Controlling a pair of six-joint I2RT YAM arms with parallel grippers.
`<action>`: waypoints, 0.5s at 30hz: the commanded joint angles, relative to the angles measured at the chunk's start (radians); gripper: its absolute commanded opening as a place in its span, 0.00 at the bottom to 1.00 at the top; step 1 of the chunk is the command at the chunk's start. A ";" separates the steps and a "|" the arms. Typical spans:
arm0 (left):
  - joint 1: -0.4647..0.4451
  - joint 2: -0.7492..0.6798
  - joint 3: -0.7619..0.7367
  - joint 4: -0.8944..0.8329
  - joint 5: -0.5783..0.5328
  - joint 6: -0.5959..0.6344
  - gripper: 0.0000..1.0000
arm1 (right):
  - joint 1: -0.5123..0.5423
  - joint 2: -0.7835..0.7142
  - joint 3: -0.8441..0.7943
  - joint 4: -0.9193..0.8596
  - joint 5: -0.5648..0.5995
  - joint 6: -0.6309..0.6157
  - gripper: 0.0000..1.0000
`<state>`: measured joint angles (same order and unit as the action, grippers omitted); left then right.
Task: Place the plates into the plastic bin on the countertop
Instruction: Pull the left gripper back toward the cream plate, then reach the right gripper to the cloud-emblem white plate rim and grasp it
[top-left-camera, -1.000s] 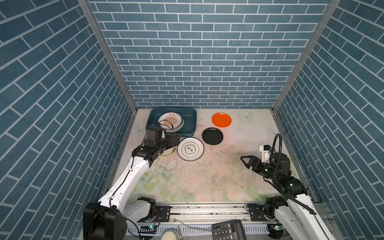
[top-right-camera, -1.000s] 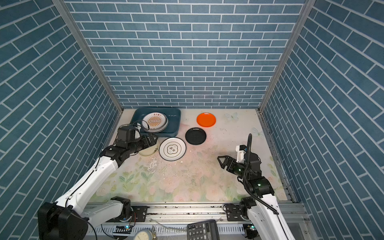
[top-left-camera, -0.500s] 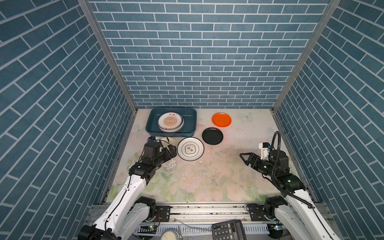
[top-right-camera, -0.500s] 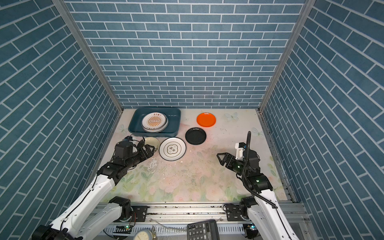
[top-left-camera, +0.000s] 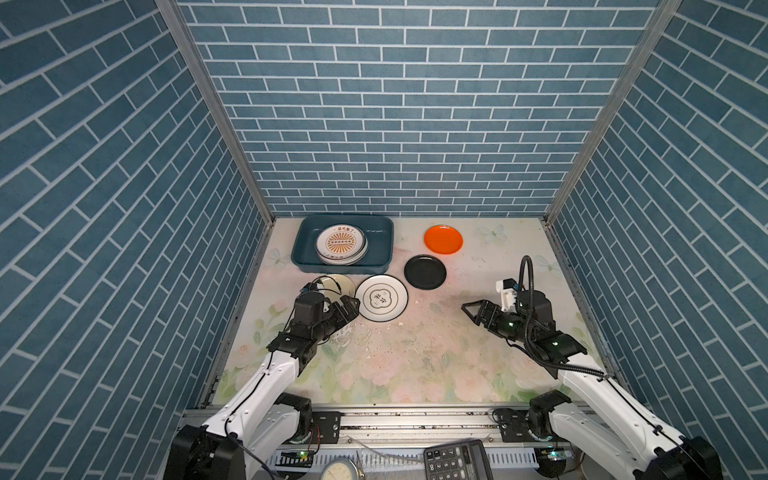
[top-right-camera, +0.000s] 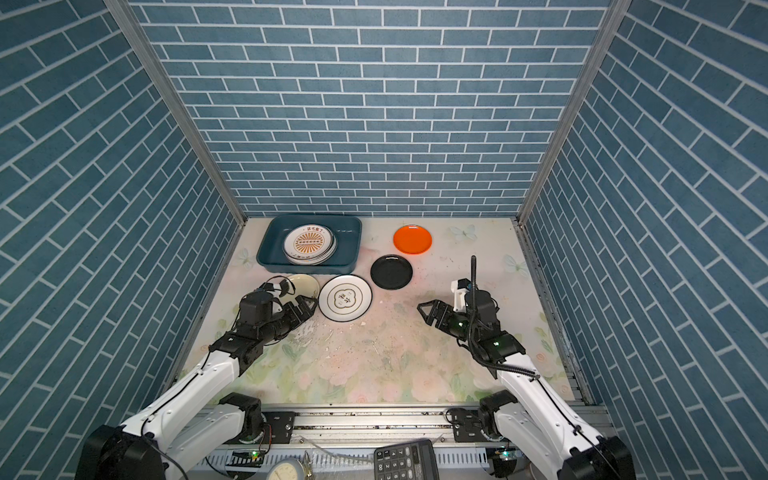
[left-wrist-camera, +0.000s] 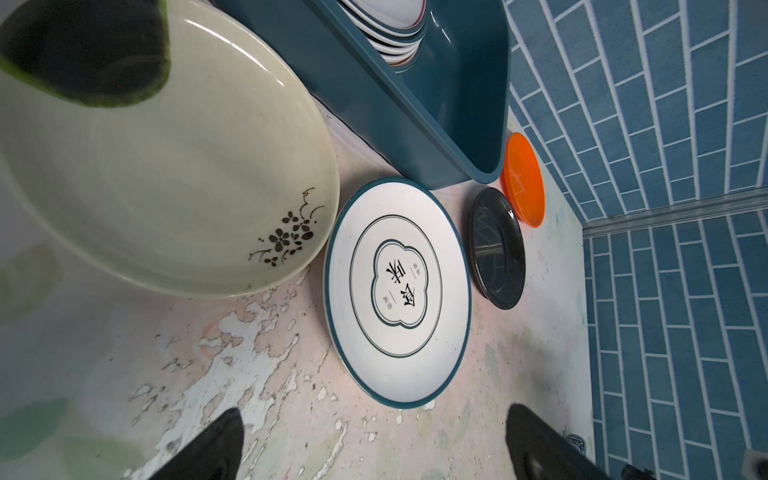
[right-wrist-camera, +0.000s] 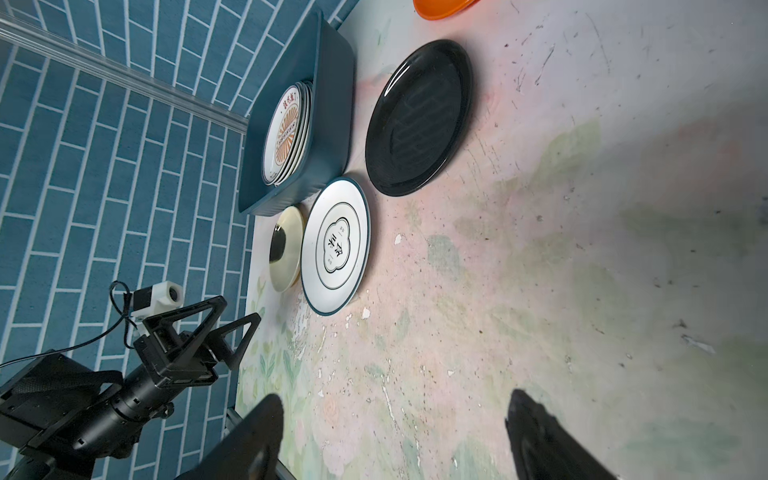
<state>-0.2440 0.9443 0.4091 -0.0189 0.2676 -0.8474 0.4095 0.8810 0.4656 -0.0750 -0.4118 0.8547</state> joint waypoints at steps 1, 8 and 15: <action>-0.005 -0.001 -0.033 0.061 0.029 -0.028 1.00 | 0.025 0.041 0.042 0.068 0.016 0.025 0.84; -0.005 -0.017 -0.055 0.070 0.037 -0.037 1.00 | 0.105 0.186 0.094 0.168 0.036 0.033 0.84; -0.005 -0.064 -0.045 0.028 0.049 -0.044 1.00 | 0.196 0.425 0.176 0.311 0.034 0.033 0.82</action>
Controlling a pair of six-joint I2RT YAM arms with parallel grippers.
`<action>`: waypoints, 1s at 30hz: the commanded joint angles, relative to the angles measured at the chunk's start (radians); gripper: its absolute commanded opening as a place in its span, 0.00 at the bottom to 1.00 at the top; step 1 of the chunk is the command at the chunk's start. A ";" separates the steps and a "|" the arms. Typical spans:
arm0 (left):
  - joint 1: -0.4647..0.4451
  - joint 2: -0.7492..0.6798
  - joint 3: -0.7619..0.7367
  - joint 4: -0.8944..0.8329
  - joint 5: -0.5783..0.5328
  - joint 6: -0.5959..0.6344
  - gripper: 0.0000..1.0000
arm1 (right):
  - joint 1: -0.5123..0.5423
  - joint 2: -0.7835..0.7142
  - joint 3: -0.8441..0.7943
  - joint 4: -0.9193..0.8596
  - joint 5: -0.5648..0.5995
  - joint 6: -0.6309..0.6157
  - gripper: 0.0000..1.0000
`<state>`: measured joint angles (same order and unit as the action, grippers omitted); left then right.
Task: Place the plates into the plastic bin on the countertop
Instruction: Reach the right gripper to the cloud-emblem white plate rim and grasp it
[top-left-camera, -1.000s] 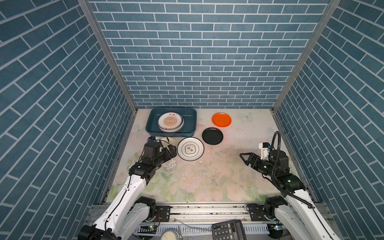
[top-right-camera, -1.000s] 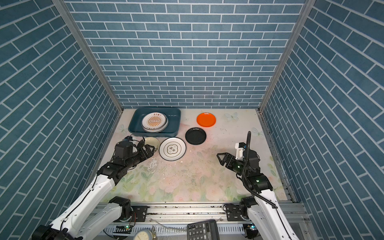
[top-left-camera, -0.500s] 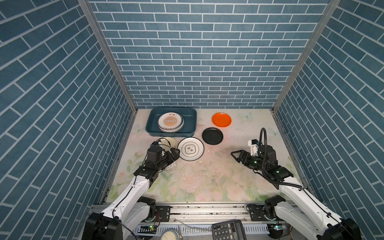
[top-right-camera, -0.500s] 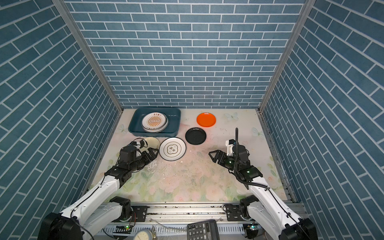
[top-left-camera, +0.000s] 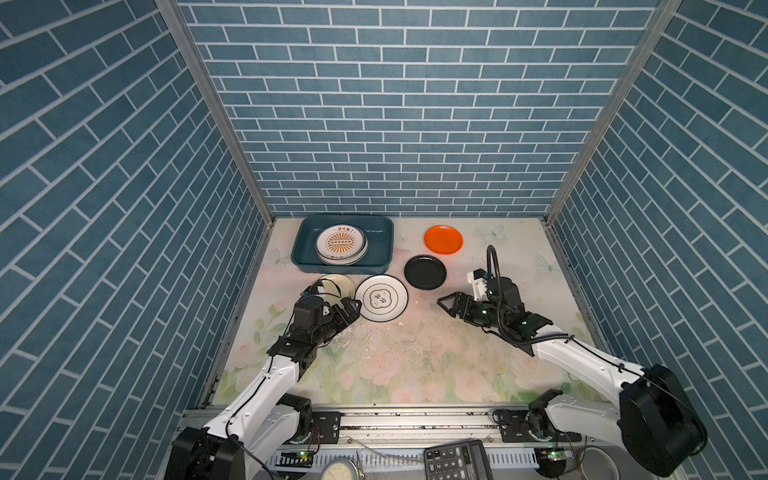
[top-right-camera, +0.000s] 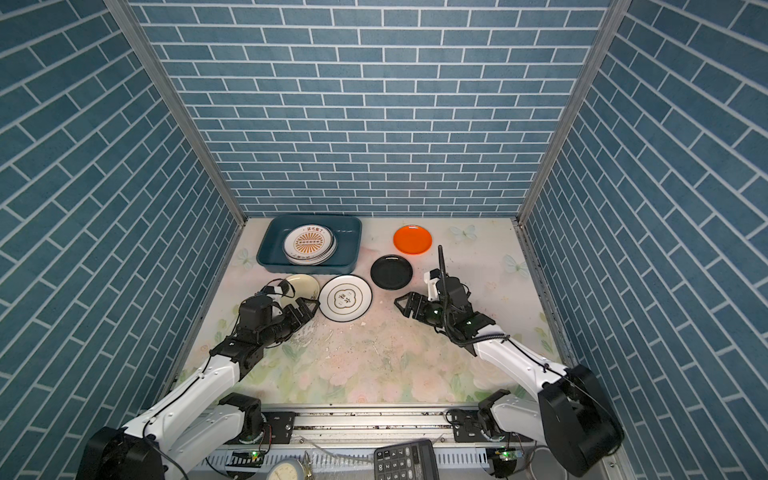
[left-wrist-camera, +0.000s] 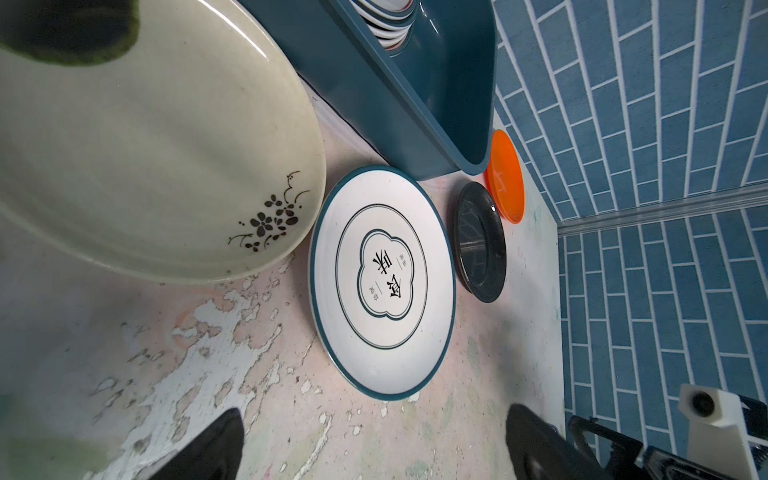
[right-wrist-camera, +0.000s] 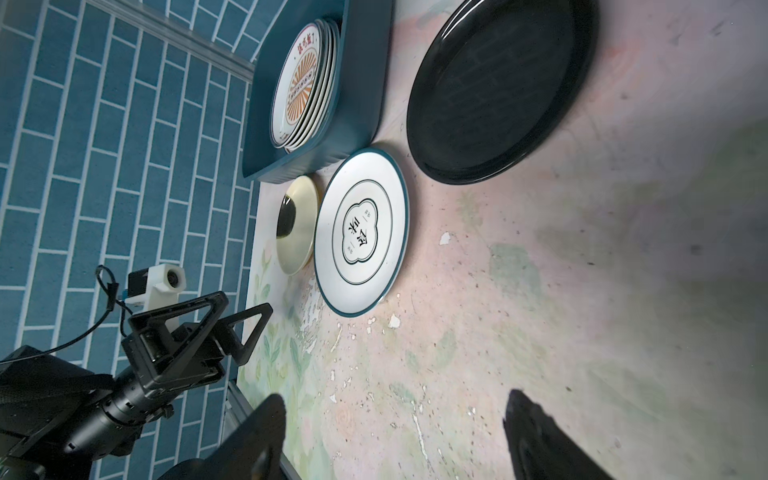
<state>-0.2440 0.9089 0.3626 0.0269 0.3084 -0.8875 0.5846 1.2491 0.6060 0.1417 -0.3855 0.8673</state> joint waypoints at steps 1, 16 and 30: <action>-0.005 -0.041 0.006 -0.030 0.006 -0.004 0.99 | 0.031 0.092 0.049 0.118 0.009 0.020 0.82; 0.056 -0.178 0.190 -0.443 -0.038 0.219 1.00 | 0.112 0.549 0.238 0.360 -0.064 0.098 0.73; 0.081 -0.191 0.238 -0.537 -0.042 0.298 0.99 | 0.118 0.728 0.305 0.444 -0.107 0.153 0.47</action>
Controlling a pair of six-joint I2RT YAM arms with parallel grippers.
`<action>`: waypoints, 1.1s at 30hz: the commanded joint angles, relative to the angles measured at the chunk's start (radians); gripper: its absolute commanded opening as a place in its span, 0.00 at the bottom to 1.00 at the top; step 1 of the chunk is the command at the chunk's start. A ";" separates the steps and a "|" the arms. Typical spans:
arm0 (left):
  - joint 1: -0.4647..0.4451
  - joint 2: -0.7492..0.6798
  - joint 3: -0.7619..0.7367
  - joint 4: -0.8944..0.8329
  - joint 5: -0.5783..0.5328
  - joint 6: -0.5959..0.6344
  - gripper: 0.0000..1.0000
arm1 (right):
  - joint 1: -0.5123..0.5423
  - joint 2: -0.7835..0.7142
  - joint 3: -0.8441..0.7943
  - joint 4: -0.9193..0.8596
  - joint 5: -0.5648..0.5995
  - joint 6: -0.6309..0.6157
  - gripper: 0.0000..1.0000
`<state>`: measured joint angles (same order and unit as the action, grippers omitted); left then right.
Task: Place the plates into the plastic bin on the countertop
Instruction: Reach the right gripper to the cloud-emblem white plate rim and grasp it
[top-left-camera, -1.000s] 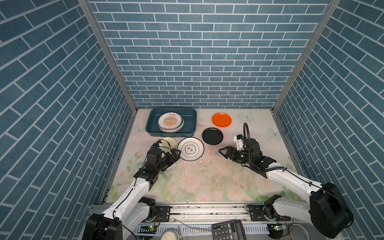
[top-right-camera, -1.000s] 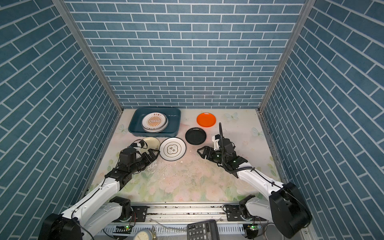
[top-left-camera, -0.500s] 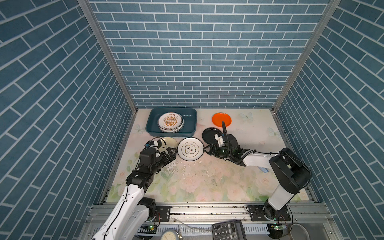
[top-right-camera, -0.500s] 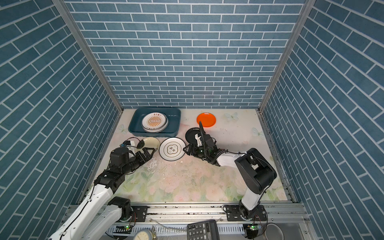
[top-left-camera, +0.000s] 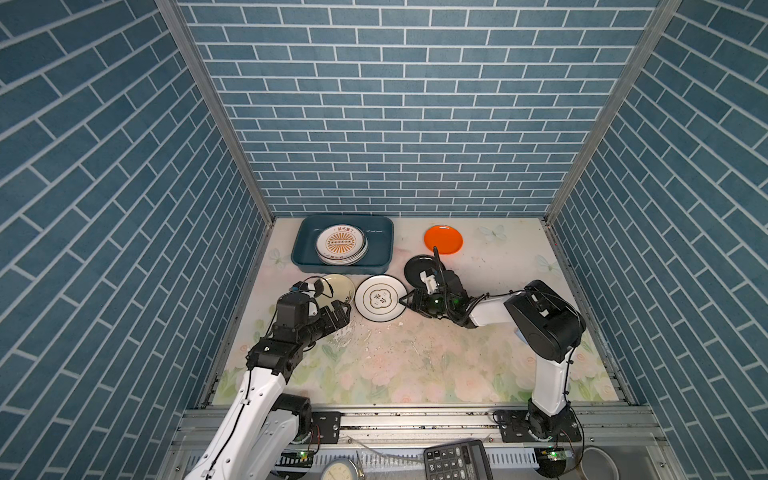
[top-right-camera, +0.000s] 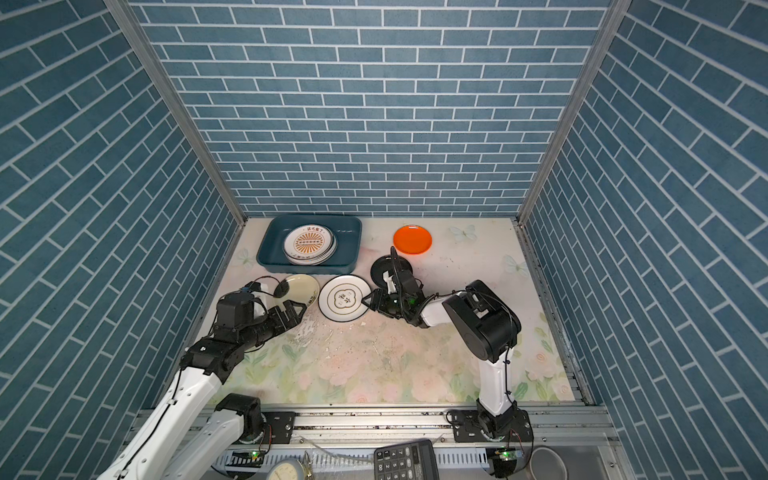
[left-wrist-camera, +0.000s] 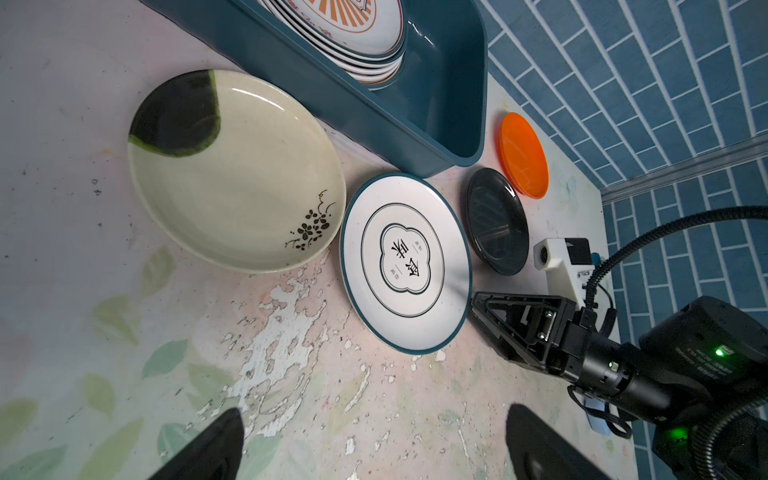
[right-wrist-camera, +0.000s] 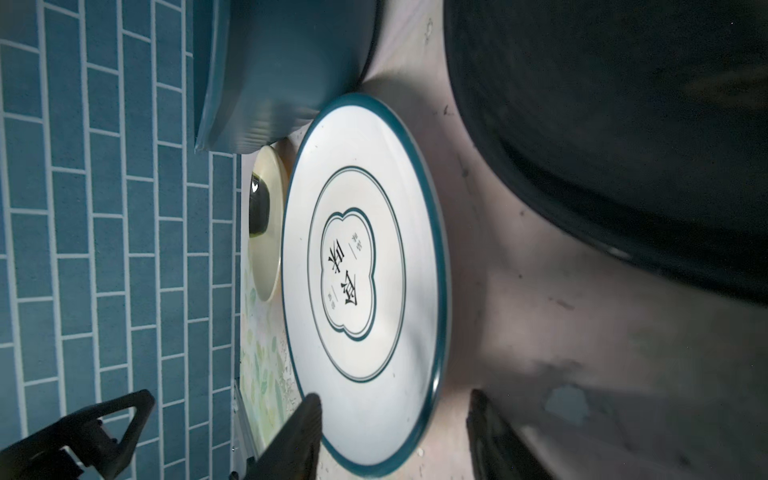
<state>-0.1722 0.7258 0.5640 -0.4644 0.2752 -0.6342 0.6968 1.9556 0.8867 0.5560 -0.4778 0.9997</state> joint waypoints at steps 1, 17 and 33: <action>0.010 -0.008 0.039 -0.049 -0.008 0.050 0.99 | 0.007 0.025 0.027 0.028 -0.013 0.021 0.44; 0.013 0.002 0.028 -0.043 0.022 0.031 1.00 | 0.005 0.052 0.049 0.025 0.008 0.013 0.05; 0.013 0.020 0.020 -0.015 0.043 0.024 1.00 | 0.006 -0.075 -0.030 -0.018 0.042 -0.007 0.00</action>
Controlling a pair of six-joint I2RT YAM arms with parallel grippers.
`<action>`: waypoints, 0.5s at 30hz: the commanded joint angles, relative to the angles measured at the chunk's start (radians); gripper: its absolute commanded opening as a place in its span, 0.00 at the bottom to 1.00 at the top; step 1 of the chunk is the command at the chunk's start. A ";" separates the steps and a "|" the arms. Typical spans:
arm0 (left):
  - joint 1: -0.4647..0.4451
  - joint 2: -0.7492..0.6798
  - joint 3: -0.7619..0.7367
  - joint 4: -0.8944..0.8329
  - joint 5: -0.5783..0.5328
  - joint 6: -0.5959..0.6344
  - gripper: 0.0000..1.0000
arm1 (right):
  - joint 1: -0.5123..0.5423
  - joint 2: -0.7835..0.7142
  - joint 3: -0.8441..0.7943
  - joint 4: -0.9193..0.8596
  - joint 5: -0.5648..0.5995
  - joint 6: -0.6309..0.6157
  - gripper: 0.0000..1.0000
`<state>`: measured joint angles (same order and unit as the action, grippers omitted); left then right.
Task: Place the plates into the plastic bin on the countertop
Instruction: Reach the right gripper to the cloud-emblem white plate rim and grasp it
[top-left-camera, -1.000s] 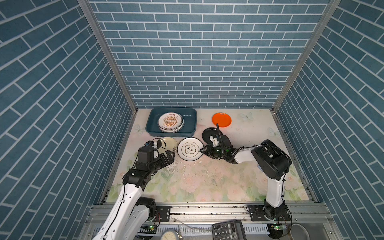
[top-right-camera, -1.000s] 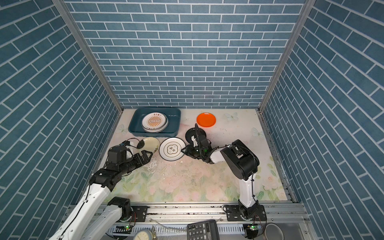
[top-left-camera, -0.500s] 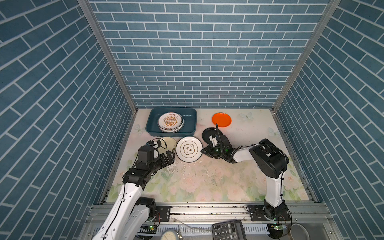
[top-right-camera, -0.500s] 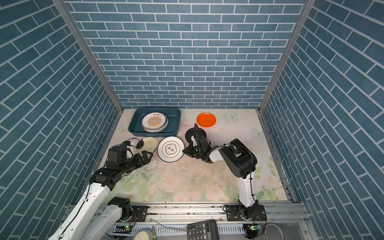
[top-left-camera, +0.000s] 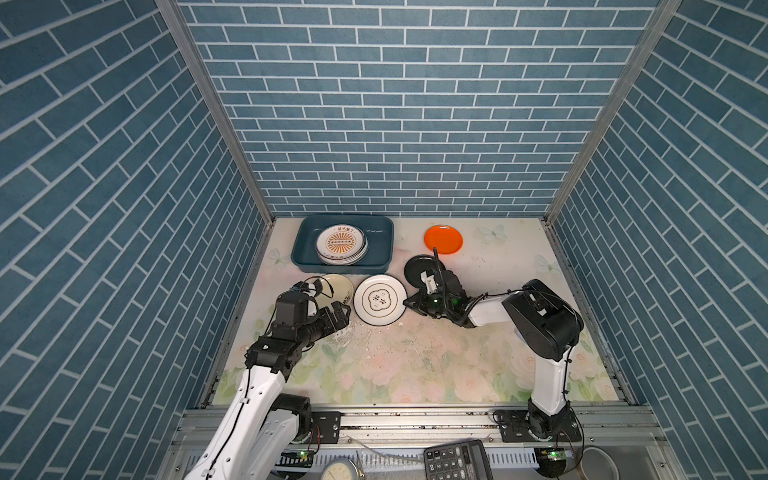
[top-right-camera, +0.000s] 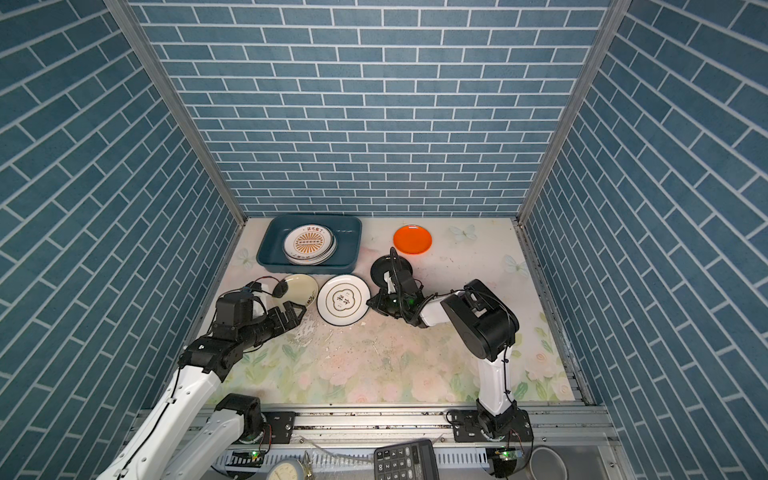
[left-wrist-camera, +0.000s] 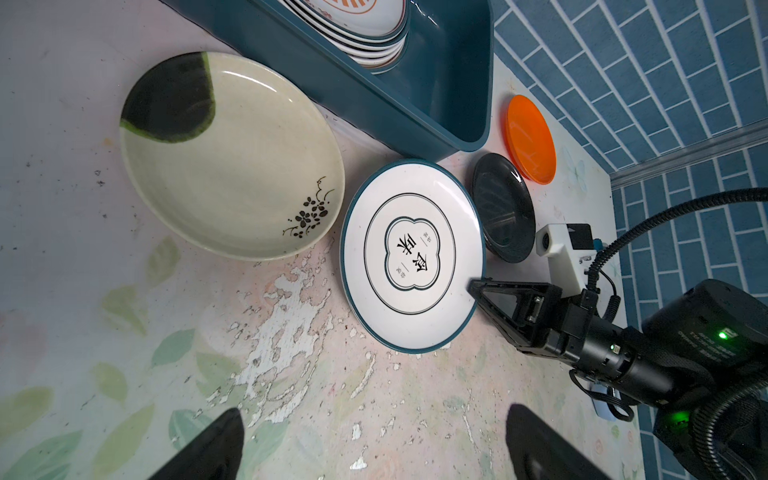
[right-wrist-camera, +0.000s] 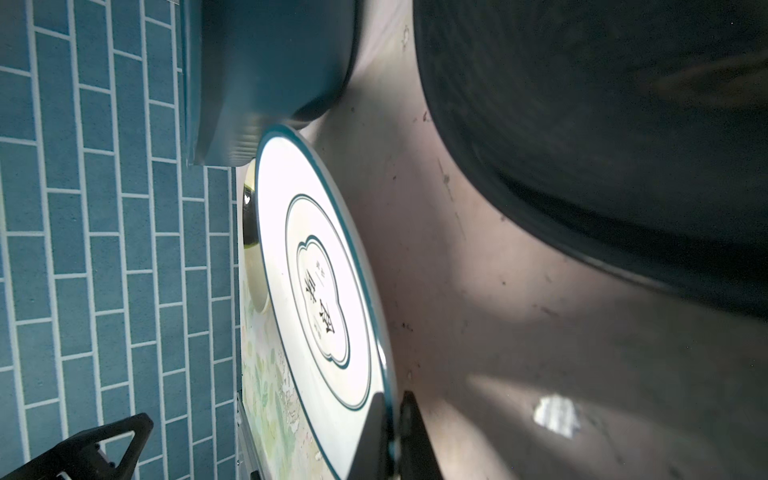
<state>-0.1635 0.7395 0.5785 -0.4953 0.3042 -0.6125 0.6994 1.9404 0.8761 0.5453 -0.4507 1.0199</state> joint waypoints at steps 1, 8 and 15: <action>0.004 0.008 0.005 0.021 0.020 0.001 1.00 | 0.002 -0.075 -0.026 -0.007 0.012 -0.025 0.00; 0.005 0.021 0.001 0.065 0.050 -0.003 1.00 | 0.003 -0.221 -0.056 -0.060 0.029 -0.032 0.00; 0.004 0.028 0.000 0.121 0.107 -0.060 1.00 | 0.003 -0.410 -0.066 -0.171 0.070 -0.068 0.00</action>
<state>-0.1635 0.7670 0.5781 -0.4160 0.3683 -0.6426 0.6994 1.6085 0.8158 0.4026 -0.4068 0.9874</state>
